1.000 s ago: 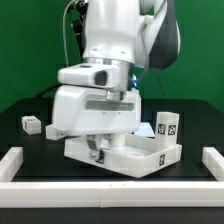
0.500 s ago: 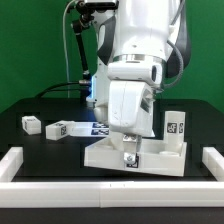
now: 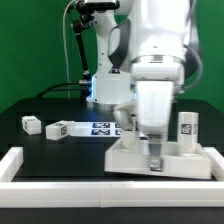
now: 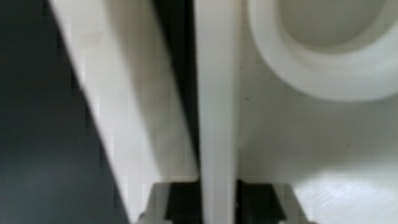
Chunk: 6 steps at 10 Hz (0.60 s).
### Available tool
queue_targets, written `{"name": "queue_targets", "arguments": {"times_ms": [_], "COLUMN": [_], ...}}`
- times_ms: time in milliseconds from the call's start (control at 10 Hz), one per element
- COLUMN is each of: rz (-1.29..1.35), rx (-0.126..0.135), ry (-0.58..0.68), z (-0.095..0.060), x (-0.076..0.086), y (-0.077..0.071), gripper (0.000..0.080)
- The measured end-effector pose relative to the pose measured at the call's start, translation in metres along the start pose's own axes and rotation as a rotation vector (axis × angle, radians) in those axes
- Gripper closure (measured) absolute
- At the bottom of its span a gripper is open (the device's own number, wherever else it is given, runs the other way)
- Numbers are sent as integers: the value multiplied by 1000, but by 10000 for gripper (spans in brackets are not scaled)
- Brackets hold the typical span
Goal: Assemble square table
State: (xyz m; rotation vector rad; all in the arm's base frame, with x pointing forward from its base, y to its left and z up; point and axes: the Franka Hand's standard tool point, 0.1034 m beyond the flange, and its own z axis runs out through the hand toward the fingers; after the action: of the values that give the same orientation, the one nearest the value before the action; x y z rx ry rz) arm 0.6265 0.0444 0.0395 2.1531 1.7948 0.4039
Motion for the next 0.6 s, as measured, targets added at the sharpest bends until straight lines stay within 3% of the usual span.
{"name": "queue_targets", "arguments": {"times_ms": [100, 600], "rz": [-54, -57], "rx": [-15, -18], "ry": [9, 8], "z": [4, 4], "x": [8, 6], "y": [2, 3], "gripper": [710, 705]}}
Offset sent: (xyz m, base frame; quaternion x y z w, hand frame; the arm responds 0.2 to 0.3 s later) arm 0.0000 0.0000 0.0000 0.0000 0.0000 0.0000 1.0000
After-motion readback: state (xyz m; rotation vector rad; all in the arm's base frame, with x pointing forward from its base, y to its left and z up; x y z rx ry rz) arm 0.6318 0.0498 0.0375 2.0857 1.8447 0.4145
